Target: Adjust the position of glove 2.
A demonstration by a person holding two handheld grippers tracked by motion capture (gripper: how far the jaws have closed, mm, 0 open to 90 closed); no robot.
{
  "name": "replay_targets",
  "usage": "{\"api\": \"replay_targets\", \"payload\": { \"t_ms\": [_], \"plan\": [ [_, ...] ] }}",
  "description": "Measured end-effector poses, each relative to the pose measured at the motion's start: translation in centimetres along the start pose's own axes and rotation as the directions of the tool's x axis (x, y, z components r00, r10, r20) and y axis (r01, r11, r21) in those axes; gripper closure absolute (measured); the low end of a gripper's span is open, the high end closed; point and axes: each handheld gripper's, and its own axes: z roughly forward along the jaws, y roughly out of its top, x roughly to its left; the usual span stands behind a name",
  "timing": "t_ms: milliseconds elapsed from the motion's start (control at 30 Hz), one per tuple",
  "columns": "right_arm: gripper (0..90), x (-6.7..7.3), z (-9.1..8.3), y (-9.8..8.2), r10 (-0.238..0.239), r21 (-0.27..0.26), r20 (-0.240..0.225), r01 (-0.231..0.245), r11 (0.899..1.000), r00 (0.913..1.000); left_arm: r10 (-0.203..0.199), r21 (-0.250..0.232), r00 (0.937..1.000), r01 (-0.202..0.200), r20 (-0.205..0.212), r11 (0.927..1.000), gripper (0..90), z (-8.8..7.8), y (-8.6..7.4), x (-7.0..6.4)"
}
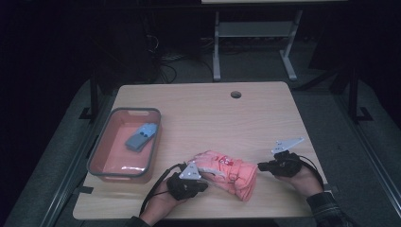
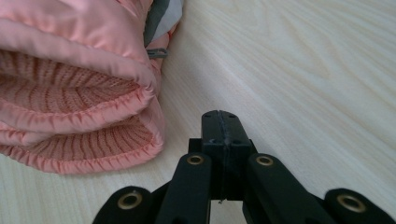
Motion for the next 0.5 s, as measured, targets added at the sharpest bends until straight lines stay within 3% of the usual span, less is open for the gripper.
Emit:
{"api": "replay_targets", "payload": {
  "t_ms": [500],
  "plan": [
    [90.0,1.2,1.4,0.4,-0.053,0.008,-0.079,0.054,0.998,0.9954,-0.039,-0.001,0.9972,0.039,-0.064,0.9992,89.4,0.4,1.1,2.6]
  ]
}}
